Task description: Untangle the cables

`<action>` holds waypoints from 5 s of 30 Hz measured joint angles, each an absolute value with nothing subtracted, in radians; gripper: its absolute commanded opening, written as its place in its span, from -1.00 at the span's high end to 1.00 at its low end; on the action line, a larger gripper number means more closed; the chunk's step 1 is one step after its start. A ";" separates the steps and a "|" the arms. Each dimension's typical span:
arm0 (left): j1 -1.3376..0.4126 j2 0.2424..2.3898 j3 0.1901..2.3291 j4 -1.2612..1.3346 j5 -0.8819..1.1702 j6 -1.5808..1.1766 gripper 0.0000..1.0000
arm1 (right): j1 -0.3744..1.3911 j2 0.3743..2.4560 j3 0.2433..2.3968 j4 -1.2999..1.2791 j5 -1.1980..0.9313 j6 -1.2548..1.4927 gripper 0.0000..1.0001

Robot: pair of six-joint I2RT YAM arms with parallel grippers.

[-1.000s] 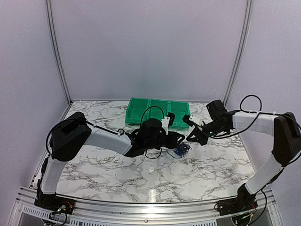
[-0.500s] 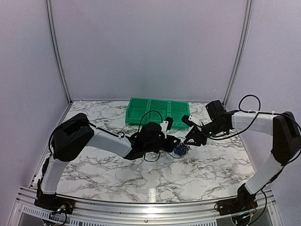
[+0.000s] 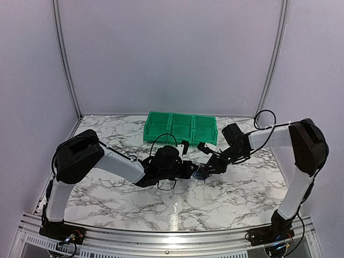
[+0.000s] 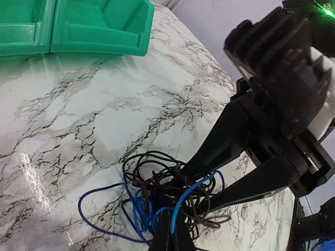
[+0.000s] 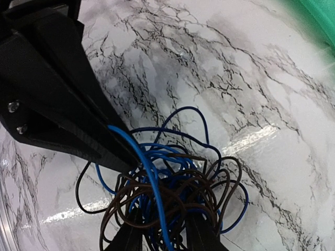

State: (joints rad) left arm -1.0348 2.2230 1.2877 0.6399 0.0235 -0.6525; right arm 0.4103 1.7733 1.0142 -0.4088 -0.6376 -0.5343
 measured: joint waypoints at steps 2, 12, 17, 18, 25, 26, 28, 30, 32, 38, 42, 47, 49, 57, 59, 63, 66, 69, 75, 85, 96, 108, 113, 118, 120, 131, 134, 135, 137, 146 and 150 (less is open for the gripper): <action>-1.035 2.202 1.263 0.644 0.020 -0.669 1.00 | 0.419 1.786 1.014 -0.394 -0.626 -0.524 0.61; -1.055 1.912 0.990 0.640 -0.058 -0.665 1.00 | 0.458 1.843 1.037 -0.328 -0.650 -0.492 0.92; -1.076 1.681 0.817 0.597 -0.160 -0.634 1.00 | 0.512 1.842 1.064 -0.289 -0.724 -0.490 0.93; -1.079 1.624 0.785 0.584 -0.179 -0.626 1.00 | 0.511 1.842 1.064 -0.283 -0.717 -0.490 0.91; -1.099 1.295 0.675 0.430 -0.283 -0.577 1.00 | 0.504 1.844 1.068 -0.253 -0.695 -0.490 0.87; -1.100 1.269 0.667 0.407 -0.294 -0.569 1.00 | 0.504 1.844 1.069 -0.250 -0.692 -0.490 0.87; -1.104 1.224 0.664 0.362 -0.318 -0.553 1.00 | 0.504 1.844 1.070 -0.247 -0.670 -0.490 0.88; -1.108 1.183 0.664 0.333 -0.343 -0.537 1.00 | 0.503 1.844 1.069 -0.249 -0.642 -0.490 0.88; -1.114 1.140 0.664 0.304 -0.366 -0.524 1.00 | 0.503 1.844 1.067 -0.247 -0.628 -0.490 0.82; -1.120 1.023 0.672 0.278 -0.468 -0.477 1.00 | 0.463 1.866 1.049 -0.285 -0.479 -0.489 0.50; -1.126 0.932 0.723 0.233 -0.549 -0.418 1.00 | 0.432 1.874 1.048 -0.279 -0.432 -0.488 0.46; -1.126 0.799 0.851 0.119 -0.666 -0.328 1.00 | 0.433 1.873 1.050 -0.278 -0.408 -0.487 0.49; -1.126 0.762 0.875 0.097 -0.691 -0.308 1.00 | 0.433 1.873 1.050 -0.277 -0.404 -0.488 0.50; -1.126 0.649 0.893 0.000 -0.801 -0.257 1.00 | 0.433 1.870 1.051 -0.277 -0.392 -0.490 0.35; -1.126 0.656 0.881 -0.022 -0.805 -0.259 1.00 | 0.432 1.864 1.051 -0.282 -0.376 -0.490 0.23; -1.126 0.683 0.848 -0.049 -0.804 -0.273 1.00 | 0.426 1.832 1.028 -0.293 -0.337 -0.484 -0.06; -1.126 0.714 0.830 -0.053 -0.793 -0.283 1.00 | 0.405 1.787 1.000 -0.315 -0.327 -0.478 -0.13; -1.126 0.767 0.825 -0.054 -0.777 -0.292 1.00 | 0.380 1.721 0.986 -0.328 -0.331 -0.479 -0.18; -1.126 0.914 0.836 -0.055 -0.724 -0.305 1.00 | 0.331 1.546 0.968 -0.333 -0.407 -0.484 -0.19; -1.108 1.241 1.018 -0.051 -0.647 -0.268 1.00 | 0.286 1.425 0.928 -0.332 -0.474 -0.499 -0.20; -0.923 1.491 1.262 -0.057 -0.498 -0.289 1.00 | 0.282 1.370 0.891 -0.313 -0.494 -0.526 -0.20; -0.703 1.682 1.573 -0.066 -0.290 -0.261 1.00 | 0.282 1.391 0.891 -0.305 -0.465 -0.552 -0.19; -0.642 1.835 1.791 -0.074 -0.237 -0.220 1.00 | 0.282 1.404 0.891 -0.303 -0.449 -0.558 -0.19; -0.601 2.009 1.999 -0.078 -0.224 -0.192 1.00 | 0.282 1.412 0.891 -0.302 -0.438 -0.564 -0.19; -0.593 2.056 2.037 -0.080 -0.221 -0.190 1.00 | 0.282 1.414 0.891 -0.300 -0.435 -0.569 -0.19; -0.581 2.201 2.057 -0.090 -0.184 -0.225 1.00 | 0.282 1.414 0.884 -0.300 -0.414 -0.581 -0.19; -0.581 2.202 2.038 -0.090 -0.157 -0.255 1.00 | 0.282 1.414 0.884 -0.299 -0.413 -0.582 -0.19; -0.581 2.202 2.033 -0.090 -0.150 -0.264 1.00 | 0.282 1.414 0.884 -0.299 -0.413 -0.582 -0.19; -0.581 2.207 2.023 -0.088 -0.133 -0.286 1.00 | 0.282 1.416 0.883 -0.300 -0.413 -0.586 -0.19; -0.577 2.299 2.003 -0.088 -0.074 -0.380 1.00 | 0.282 1.428 0.884 -0.300 -0.410 -0.600 -0.19; -0.575 2.342 2.003 -0.088 -0.040 -0.421 1.00 | 0.282 1.435 0.884 -0.300 -0.409 -0.603 -0.19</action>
State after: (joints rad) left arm -0.5747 2.3425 2.0029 -0.0879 -0.0402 -0.4210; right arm 0.2817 1.4345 0.8837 -0.3000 -0.4091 -0.6033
